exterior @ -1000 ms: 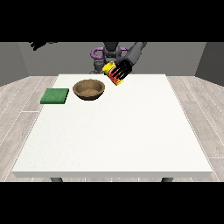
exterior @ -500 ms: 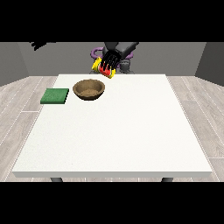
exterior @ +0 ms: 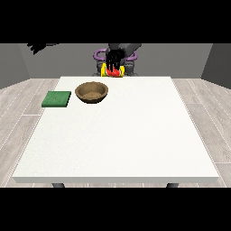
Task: Pick the cup and pour the ball into the bowl, then pick the bowl and place it on the pad
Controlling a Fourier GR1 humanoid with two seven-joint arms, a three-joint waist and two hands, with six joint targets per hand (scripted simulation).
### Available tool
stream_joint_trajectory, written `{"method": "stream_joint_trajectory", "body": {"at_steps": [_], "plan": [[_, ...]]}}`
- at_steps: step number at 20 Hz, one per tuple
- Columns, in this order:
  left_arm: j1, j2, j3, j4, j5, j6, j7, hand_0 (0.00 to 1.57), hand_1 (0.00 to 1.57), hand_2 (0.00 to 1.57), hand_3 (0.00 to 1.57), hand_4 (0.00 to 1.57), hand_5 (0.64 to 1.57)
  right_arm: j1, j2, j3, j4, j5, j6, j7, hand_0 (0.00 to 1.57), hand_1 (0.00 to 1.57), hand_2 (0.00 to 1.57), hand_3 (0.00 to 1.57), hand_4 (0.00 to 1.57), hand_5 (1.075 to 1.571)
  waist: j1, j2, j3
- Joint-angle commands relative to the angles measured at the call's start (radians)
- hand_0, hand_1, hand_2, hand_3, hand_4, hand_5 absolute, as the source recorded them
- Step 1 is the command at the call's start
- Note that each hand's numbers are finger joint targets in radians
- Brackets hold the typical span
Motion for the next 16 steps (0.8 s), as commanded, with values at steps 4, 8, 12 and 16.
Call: {"method": "stream_joint_trajectory", "body": {"at_steps": [4, 8, 12, 16], "plan": [[-0.069, 0.018, -0.021, -0.027, -0.138, -0.092, 0.055, 0.50, 0.50, 1.57, 1.48, 0.54, 1.527, 0.021, 0.039, 0.005, 0.015, 0.034, -0.042, -0.070, 0.00, 0.00, 0.00, 0.41, 0.43, 1.571, 0.055, 0.027, -0.0004], [-0.037, 0.035, -0.012, -0.037, -0.178, -0.131, 0.007, 0.53, 0.53, 1.45, 1.57, 0.50, 1.540, 0.030, 0.055, 0.020, -0.018, 0.018, -0.029, -0.060, 0.00, 0.00, 0.00, 0.42, 0.44, 1.570, 0.028, 0.036, -0.0008], [-0.048, -0.005, -0.056, -0.050, -0.231, -0.221, 0.046, 0.00, 0.00, 0.92, 1.54, 0.65, 1.562, 0.017, 0.039, 0.019, -0.017, 0.007, -0.009, -0.051, 0.00, 0.00, 0.00, 0.37, 0.45, 1.570, -0.008, 0.042, -0.0006], [-0.077, -0.005, -0.031, -0.055, -0.268, -0.278, 0.008, 0.00, 0.00, 1.23, 1.57, 0.92, 1.570, -0.002, 0.052, 0.028, -0.032, -0.004, -0.022, -0.029, 0.00, 0.00, 0.00, 0.30, 0.47, 1.570, -0.006, 0.070, -0.0007]]}}
